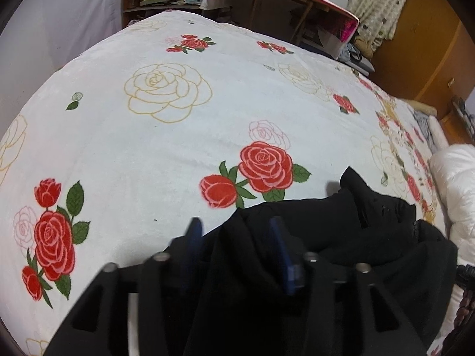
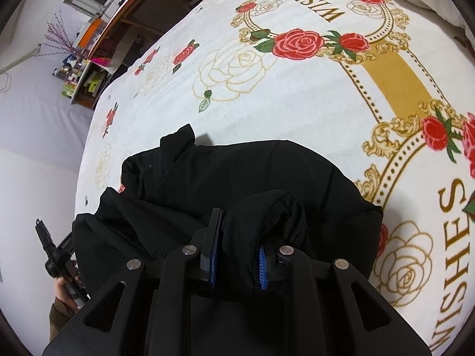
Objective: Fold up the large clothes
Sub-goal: 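Lay the held hem over the coat near the collar with both grippers, then open both grippers to release the hem onto the coat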
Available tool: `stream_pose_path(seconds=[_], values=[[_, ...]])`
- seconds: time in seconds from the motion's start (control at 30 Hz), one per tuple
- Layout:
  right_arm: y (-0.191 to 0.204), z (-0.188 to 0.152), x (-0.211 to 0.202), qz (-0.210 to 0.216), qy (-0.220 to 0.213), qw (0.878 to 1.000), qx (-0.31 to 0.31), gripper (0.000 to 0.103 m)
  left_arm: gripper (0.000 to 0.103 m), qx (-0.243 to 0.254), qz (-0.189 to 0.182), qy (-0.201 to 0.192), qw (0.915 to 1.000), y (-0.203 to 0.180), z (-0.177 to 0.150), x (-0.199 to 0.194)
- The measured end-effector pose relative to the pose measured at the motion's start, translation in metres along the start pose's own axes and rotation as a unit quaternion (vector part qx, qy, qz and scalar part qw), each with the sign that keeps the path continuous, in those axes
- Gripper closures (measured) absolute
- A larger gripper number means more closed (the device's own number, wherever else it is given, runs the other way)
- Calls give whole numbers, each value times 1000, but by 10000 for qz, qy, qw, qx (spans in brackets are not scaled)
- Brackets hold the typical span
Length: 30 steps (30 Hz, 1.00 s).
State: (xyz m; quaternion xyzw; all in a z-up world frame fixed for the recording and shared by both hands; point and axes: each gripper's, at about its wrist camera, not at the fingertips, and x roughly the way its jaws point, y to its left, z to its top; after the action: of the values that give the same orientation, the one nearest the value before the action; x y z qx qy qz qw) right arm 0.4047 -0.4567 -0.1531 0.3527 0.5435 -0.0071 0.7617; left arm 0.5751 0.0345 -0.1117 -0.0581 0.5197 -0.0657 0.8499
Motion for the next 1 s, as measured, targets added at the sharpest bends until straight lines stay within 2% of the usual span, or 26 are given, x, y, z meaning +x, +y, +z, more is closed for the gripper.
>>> stream_pose_path(seconds=[0.1, 0.13, 0.4, 0.5, 0.53, 0.6, 0.63, 0.7, 0.77, 0.83, 0.9, 1.0], values=[[2, -1, -2, -52, -30, 10000, -20, 81, 33, 9, 33, -72, 10000, 2, 1, -8], [4, -1, -3, -89, -50, 9999, -53, 81, 32, 35, 31, -112, 9999, 2, 1, -11], [14, -2, -13, -233, -198, 9995, -116, 76, 32, 234, -40, -317, 9992, -7, 5, -39], [14, 0, -15, -209, -194, 9996, -35, 73, 32, 197, -220, -356, 9989, -8, 5, -47], [14, 1, -16, -176, -194, 9997, 12, 71, 32, 192, -215, -394, 9988, -8, 5, -50], [15, 4, -20, -74, -186, 9998, 23, 53, 32, 264, -144, -421, 9987, -10, 6, -55], [16, 5, -23, -58, -235, 9997, 17, 49, 32, 302, -137, -426, 9985, -10, 7, -57], [22, 10, -34, -179, -521, 9985, -54, 23, 32, 332, -197, -446, 9983, -12, 6, -61], [26, 15, -45, -344, -744, 9965, -134, 23, 32, 346, -258, -451, 9981, -14, 6, -65], [28, 16, -48, -448, -748, 9959, -223, 23, 32, 411, -258, -451, 9978, -18, 3, -68], [35, 12, -46, -973, -825, 9903, -548, 23, 32, 639, -282, -405, 9967, -26, -3, -72], [44, -3, -43, -1371, -939, 9793, -1159, 23, 32, 830, -402, -298, 9953, -38, -17, -79]])
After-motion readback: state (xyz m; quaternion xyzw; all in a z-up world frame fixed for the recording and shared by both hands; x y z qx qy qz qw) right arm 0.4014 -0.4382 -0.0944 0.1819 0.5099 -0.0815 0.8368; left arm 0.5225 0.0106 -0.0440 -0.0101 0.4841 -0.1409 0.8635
